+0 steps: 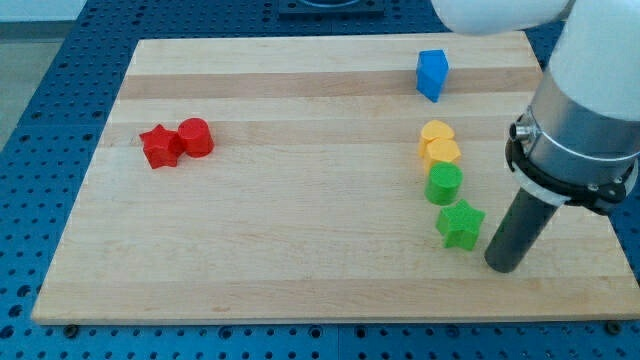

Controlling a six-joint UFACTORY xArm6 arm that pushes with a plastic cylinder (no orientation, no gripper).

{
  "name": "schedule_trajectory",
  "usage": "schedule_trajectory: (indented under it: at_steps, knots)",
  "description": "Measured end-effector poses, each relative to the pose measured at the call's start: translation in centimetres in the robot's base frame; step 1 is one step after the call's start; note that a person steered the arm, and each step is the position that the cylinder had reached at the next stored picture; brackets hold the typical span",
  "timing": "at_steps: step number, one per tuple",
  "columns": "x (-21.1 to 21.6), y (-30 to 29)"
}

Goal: Put the green star at the bottom left of the green circle

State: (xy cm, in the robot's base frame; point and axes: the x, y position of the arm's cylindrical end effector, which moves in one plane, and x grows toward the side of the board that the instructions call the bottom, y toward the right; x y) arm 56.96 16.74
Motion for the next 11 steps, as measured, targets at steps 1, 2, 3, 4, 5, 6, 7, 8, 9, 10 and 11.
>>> schedule_trajectory:
  at_steps: [1, 2, 3, 4, 5, 6, 7, 8, 9, 10, 11]
  knots:
    - [-1.0, 0.0]
    - [-1.5, -0.2]
    - [-1.6, -1.2]
    - [-1.7, -2.2]
    - [-1.1, -2.2]
    - [-1.1, -3.2]
    - [-1.5, -4.7]
    - [-2.0, -4.7]
    - [-2.0, -3.9]
    - [-2.0, -2.6]
    - [-2.0, -2.6]
